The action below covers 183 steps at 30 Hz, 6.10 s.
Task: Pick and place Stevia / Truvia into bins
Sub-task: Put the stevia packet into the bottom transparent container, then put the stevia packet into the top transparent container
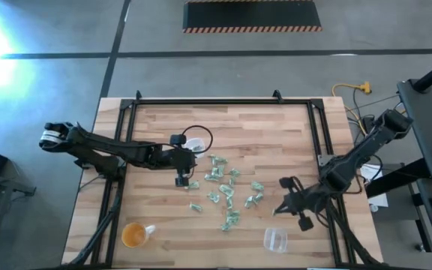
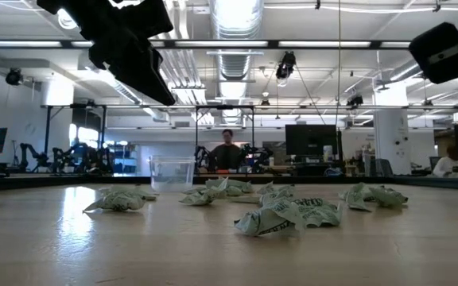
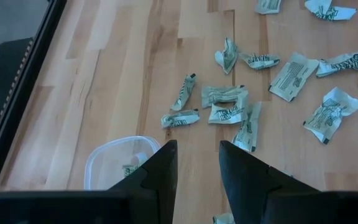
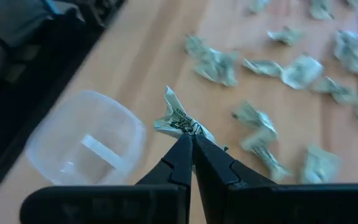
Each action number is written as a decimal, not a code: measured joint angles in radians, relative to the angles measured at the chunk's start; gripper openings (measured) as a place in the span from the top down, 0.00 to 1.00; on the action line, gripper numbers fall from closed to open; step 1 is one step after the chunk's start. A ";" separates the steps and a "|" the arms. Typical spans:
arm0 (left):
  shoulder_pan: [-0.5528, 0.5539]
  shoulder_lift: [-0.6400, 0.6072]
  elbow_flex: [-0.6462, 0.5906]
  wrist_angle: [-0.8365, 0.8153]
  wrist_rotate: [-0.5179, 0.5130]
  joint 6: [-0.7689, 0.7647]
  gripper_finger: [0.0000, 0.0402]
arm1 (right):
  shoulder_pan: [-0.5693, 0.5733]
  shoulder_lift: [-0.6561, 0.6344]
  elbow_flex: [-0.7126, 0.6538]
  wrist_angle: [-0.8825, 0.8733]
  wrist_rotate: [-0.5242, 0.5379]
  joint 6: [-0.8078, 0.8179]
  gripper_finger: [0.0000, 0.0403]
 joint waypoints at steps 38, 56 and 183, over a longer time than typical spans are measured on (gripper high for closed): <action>0.000 0.000 -0.008 -0.001 0.000 -0.024 0.74 | 0.050 0.430 0.215 0.136 -0.255 -0.036 0.98; 0.000 0.000 -0.013 -0.001 0.000 -0.024 0.74 | 0.050 0.416 0.213 0.121 -0.226 -0.038 0.89; 0.091 0.191 -0.048 0.077 -0.301 0.132 1.00 | 0.056 0.200 0.222 -0.037 0.113 -0.138 0.86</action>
